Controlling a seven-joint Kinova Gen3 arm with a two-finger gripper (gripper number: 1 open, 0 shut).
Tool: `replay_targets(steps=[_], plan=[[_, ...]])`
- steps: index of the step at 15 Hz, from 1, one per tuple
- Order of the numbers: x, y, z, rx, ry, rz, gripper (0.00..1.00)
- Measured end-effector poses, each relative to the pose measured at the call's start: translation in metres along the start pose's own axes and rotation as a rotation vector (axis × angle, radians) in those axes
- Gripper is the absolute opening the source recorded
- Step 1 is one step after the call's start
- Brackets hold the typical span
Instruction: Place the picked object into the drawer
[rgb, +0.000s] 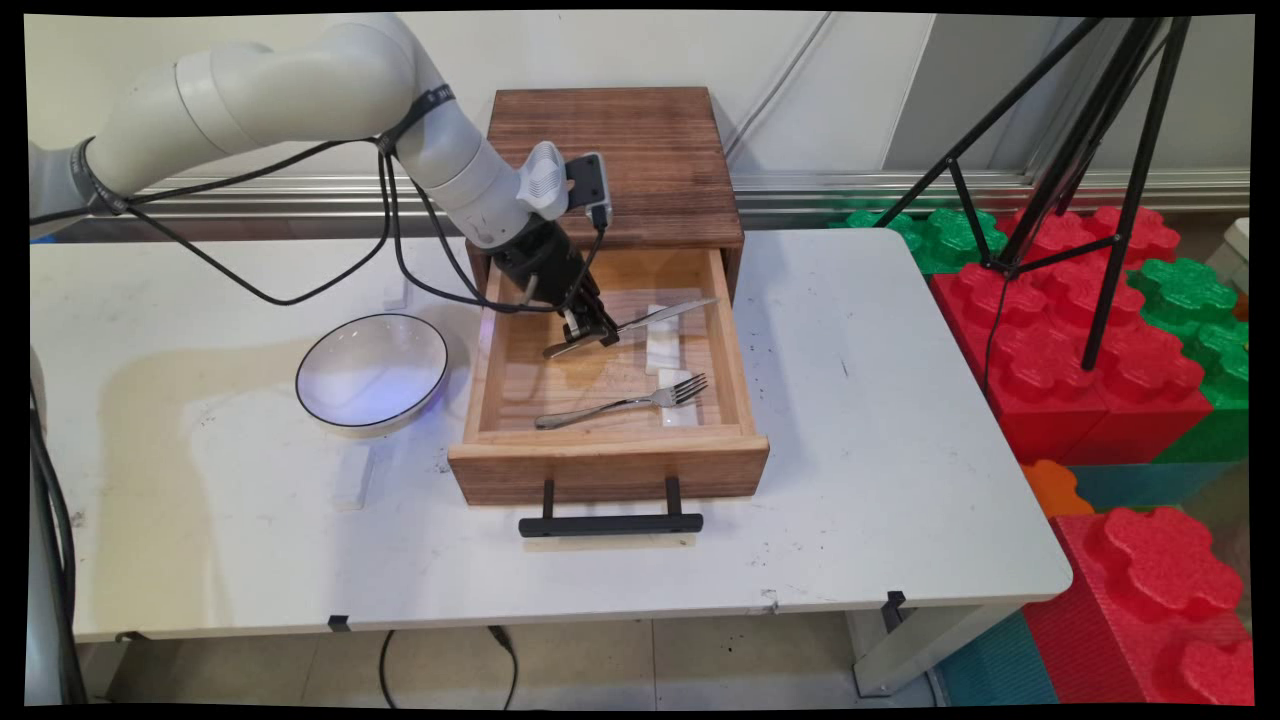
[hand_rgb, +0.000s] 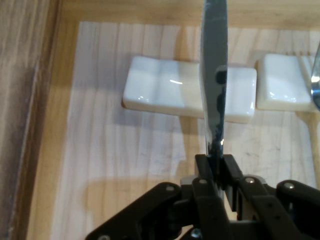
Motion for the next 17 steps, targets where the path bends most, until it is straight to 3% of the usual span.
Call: replay_targets(steps=[9, 10, 17], plan=[[-0.008, -0.004, 0.011, -0.006, -0.010, -0.002, 0.00], [-0.008, -0.004, 0.012, -0.007, -0.010, -0.003, 1.00], [-0.007, -0.006, 0.012, 0.003, 0.006, -0.005, 1.00]])
